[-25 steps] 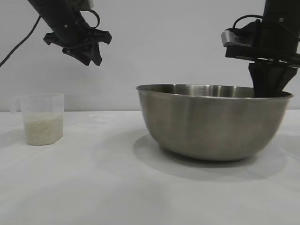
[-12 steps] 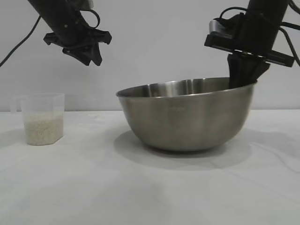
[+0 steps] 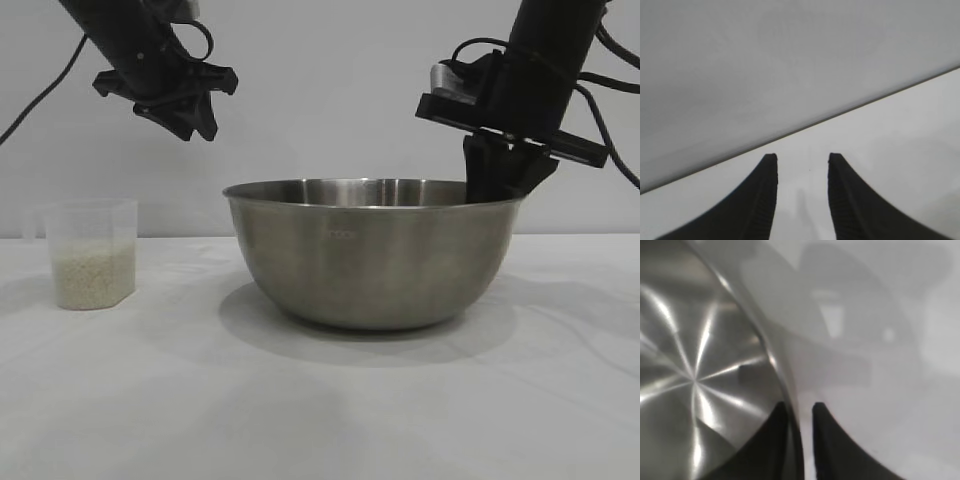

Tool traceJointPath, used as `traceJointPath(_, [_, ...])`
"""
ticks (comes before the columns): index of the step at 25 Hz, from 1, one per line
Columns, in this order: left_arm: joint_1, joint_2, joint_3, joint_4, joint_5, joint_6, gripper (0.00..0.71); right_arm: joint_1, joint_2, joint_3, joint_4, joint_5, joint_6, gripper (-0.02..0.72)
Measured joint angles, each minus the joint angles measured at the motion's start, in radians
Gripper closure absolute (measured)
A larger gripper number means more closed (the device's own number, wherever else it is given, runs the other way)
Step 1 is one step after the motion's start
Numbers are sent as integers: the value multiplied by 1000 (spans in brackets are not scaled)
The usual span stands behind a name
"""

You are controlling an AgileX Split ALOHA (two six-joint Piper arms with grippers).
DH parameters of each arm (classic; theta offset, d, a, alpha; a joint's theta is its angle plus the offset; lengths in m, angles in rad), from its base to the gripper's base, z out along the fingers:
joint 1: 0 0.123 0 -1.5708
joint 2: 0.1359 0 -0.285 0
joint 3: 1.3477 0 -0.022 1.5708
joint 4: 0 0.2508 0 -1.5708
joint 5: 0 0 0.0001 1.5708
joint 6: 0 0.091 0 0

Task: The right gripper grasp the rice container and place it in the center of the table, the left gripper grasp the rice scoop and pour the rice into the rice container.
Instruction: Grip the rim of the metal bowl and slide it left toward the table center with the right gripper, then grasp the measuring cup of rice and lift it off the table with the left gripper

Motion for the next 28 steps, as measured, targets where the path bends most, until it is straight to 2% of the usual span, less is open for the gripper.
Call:
traceJointPath(1, [0,0,0,0,0,0,511,-2,-31,3,-16,0,0,213])
traceJointPath(2, [0,0,0,0,0,0,511,-10,-75,19,-27,-10,0,172])
traceJointPath(4, [0,0,0,0,0,0,511,-27,-175,83,-45,-63,0,187])
traceJointPath(9, [0,0,0,2,6,0,511,-47,-509,482,-97,-351,-17,187])
traceJointPath(11, [0,0,0,2,6,0,511,-49,-639,625,-107,-385,-20,187])
traceJointPath(13, [0,0,0,2,6,0,511,-49,-783,741,-107,-384,-20,187])
traceJointPath(15, [0,0,0,2,6,0,511,-49,-929,819,-107,-358,-15,187])
traceJointPath(18, [0,0,0,2,8,0,511,-49,-1182,903,-118,-278,37,187])
traceJointPath(21, [0,0,0,2,10,0,511,-49,-1446,952,-179,-171,116,187])
traceJointPath(22, [0,0,0,2,12,0,511,-49,-1505,959,-205,-127,143,237])
traceJointPath(25, [0,0,0,2,19,0,511,-49,-1634,965,-247,-6,185,236])
traceJointPath(26, [0,0,0,2,27,0,470,-49,-1650,965,-249,22,188,236])
traceJointPath(28, [0,0,0,2,46,0,487,-49,-1662,968,-251,64,191,236])
